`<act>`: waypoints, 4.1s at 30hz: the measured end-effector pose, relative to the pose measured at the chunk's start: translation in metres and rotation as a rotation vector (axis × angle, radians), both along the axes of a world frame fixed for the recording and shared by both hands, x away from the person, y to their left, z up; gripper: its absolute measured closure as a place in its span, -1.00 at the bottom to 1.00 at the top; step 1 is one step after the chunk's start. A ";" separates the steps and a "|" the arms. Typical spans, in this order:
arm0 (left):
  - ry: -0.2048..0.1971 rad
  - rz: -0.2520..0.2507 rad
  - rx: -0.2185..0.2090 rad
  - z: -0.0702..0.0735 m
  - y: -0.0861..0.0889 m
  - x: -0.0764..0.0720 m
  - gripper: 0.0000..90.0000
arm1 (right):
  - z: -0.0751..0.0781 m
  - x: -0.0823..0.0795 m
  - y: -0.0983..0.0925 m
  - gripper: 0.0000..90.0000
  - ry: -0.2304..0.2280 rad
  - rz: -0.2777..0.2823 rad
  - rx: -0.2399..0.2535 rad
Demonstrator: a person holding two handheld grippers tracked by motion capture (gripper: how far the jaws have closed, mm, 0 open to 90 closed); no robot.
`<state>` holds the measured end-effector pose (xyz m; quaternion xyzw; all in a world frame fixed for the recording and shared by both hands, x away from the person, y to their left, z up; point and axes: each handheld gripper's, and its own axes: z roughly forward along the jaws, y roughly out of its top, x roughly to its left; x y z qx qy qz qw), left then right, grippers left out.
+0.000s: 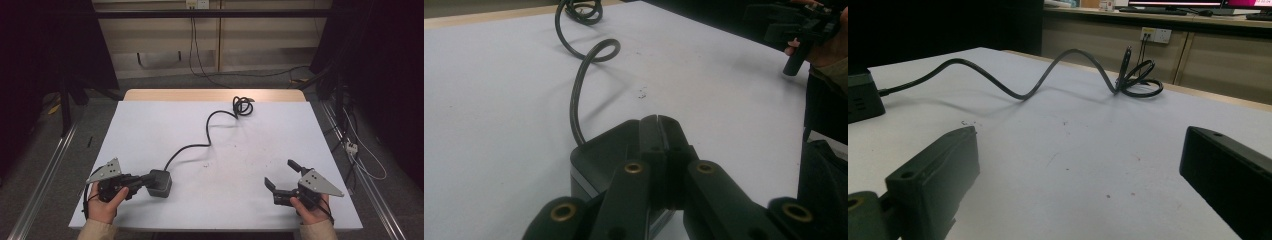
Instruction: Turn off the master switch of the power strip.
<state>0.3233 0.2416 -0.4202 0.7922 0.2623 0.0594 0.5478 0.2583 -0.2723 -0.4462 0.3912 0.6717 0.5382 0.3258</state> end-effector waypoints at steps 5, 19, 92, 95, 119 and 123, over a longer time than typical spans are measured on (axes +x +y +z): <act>0.008 -0.006 0.012 -0.001 0.000 0.001 1.00 | 0.000 0.000 0.000 -0.95 -0.002 -0.002 0.001; 0.021 -0.020 0.029 -0.003 -0.003 0.001 1.00 | 0.001 0.000 0.000 -0.95 -0.006 -0.003 0.003; 0.027 -0.021 0.086 -0.005 -0.009 0.001 1.00 | 0.001 -0.001 0.000 -0.95 -0.010 0.001 0.000; 0.018 -0.022 0.097 -0.004 -0.009 0.001 1.00 | 0.001 -0.001 0.001 -0.95 -0.011 0.002 0.001; 0.018 -0.017 0.106 -0.004 -0.010 0.000 1.00 | 0.002 -0.002 0.001 -0.95 -0.019 -0.003 0.001; 0.020 -0.015 0.108 -0.003 -0.010 0.000 1.00 | 0.002 -0.002 0.002 -0.95 -0.021 -0.001 -0.001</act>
